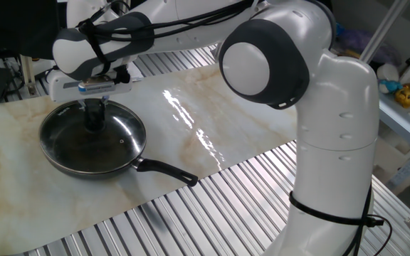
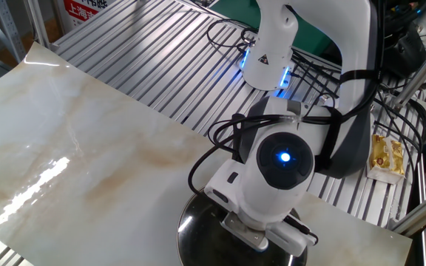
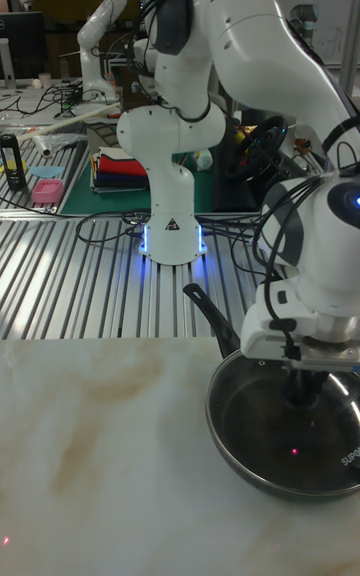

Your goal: Cover the pot with the lid

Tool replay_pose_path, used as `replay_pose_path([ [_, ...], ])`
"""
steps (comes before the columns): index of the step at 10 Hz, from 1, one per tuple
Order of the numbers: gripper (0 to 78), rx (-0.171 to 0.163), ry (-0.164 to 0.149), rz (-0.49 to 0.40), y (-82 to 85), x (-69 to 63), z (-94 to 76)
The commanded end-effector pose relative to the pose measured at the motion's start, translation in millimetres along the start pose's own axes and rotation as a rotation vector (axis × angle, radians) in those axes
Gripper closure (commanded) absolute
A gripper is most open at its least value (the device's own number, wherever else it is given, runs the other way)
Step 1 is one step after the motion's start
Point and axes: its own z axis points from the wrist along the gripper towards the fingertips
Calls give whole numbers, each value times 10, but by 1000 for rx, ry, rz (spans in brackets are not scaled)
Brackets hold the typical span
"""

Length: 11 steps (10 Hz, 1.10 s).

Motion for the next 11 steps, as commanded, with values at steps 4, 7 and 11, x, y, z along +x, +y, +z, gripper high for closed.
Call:
replay_pose_path([
  [4,1,-4,-13,3,4,-23,-40],
  [7,1,-4,-13,3,4,-23,-40],
  [11,1,-59,-13,-3,-44,16,-232],
])
